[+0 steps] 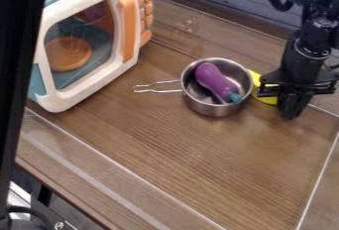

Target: Put the banana in the silver pot

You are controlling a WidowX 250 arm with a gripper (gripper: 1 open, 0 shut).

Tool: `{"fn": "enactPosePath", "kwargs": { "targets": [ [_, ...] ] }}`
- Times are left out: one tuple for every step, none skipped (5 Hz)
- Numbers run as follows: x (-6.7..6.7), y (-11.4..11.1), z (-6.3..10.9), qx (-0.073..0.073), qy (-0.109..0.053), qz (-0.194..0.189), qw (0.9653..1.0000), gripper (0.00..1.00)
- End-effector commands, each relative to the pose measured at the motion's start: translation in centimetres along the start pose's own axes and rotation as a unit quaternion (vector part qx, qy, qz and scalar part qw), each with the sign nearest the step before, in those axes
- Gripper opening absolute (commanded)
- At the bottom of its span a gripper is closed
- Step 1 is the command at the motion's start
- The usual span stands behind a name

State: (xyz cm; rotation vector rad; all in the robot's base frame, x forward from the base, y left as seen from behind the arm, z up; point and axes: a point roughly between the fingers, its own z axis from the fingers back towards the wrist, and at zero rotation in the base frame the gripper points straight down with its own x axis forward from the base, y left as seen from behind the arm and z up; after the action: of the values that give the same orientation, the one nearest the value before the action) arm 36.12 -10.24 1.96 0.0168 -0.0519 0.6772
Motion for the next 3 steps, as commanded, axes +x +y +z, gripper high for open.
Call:
{"fn": "enactPosePath", "kwargs": {
  "targets": [
    [0.6,0.1,2.8,-0.017,-0.018,-0.003,0.9997,0.0],
    [0.7,0.3,3.8,-0.017,-0.019,-0.008,0.9996,0.0],
    [0.7,0.6,4.9,-0.018,-0.021,-0.013,0.9995,0.0]
  ]
}}
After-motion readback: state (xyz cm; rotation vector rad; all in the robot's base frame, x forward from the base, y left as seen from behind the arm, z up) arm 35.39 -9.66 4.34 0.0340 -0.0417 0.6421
